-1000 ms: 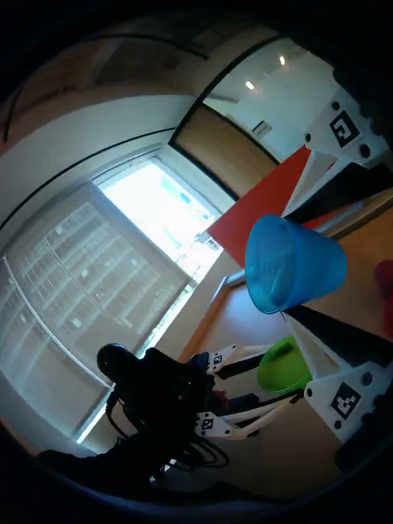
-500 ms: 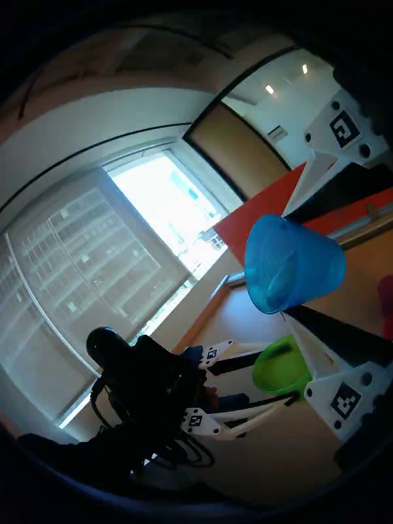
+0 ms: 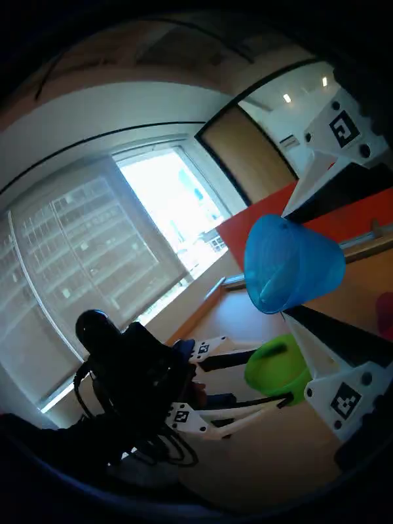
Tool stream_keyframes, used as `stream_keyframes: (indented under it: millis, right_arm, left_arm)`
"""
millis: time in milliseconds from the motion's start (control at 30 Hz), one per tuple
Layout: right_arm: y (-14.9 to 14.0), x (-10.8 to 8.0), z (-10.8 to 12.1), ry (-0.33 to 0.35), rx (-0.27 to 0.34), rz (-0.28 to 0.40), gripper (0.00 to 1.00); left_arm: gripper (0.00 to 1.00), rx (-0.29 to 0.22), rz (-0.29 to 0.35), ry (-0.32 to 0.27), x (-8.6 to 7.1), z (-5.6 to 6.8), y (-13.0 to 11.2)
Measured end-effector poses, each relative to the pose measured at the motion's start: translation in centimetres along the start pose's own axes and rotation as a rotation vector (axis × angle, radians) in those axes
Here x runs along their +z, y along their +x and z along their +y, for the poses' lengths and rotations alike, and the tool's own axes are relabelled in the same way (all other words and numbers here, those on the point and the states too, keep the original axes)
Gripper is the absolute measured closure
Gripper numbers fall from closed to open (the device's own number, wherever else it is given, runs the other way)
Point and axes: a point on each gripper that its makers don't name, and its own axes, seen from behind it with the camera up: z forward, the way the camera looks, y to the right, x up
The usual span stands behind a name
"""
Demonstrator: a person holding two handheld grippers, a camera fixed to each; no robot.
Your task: Pour water
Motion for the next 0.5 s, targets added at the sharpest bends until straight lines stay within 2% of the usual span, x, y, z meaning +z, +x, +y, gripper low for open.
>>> stream_keyframes:
  millis: [500]
  right_arm:
    - [-0.08,0.5,0.81,-0.011,-0.086,-0.009,0.12]
  left_arm:
    - [0.14,0.008,0.01,0.006,0.5,-0.7,0.49]
